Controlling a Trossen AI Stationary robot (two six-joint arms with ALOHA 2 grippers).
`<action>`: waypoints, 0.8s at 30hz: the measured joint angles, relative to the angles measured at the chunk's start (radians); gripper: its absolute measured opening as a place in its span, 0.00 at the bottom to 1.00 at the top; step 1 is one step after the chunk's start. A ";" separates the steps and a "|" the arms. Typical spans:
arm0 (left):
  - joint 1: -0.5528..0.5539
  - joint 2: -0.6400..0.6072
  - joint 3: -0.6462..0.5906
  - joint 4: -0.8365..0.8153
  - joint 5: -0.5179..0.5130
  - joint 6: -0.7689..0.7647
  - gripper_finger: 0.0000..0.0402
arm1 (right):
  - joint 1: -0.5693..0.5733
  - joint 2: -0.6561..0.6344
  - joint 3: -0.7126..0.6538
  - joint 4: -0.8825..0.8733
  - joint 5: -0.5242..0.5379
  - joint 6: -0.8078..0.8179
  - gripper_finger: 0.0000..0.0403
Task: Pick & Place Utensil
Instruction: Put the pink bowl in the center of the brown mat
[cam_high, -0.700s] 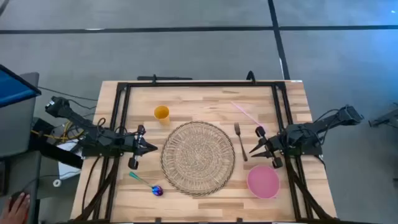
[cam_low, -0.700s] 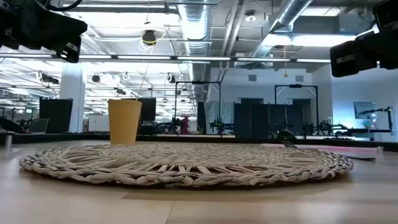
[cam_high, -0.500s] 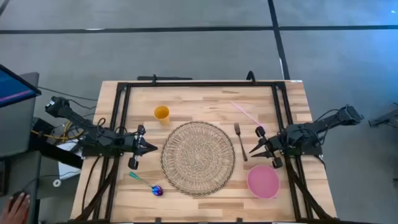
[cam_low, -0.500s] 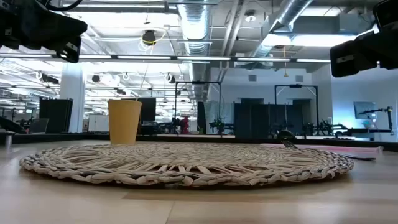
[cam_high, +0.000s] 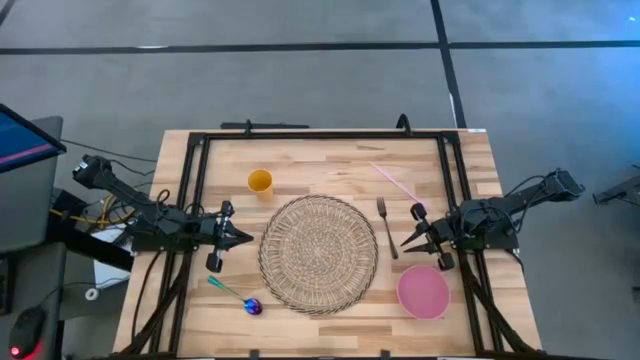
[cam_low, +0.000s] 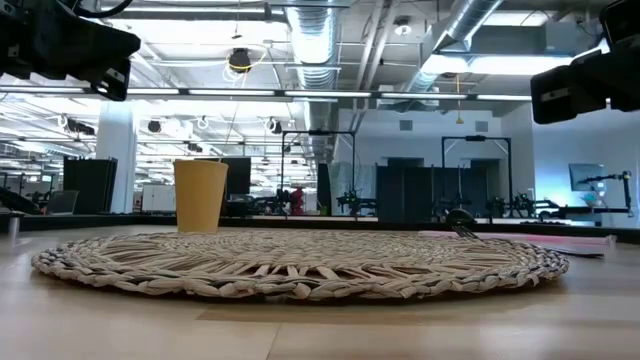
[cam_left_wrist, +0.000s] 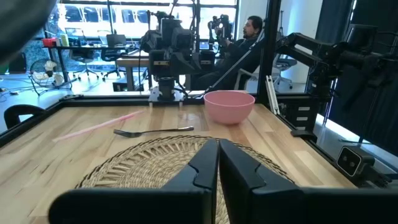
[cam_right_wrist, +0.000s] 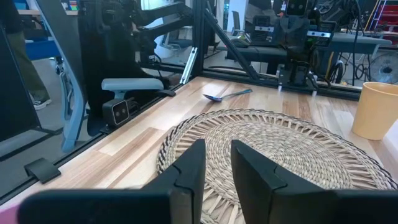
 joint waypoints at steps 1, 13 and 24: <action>0.000 0.000 0.000 0.000 0.000 0.000 0.04 | 0.000 0.000 0.000 0.000 0.000 0.000 0.17; 0.001 0.000 0.000 0.001 -0.127 0.000 0.04 | 0.000 0.000 0.000 0.000 0.000 0.000 0.17; 0.000 0.000 0.000 0.001 -0.132 0.000 0.04 | 0.000 0.000 0.000 0.000 0.000 0.000 0.17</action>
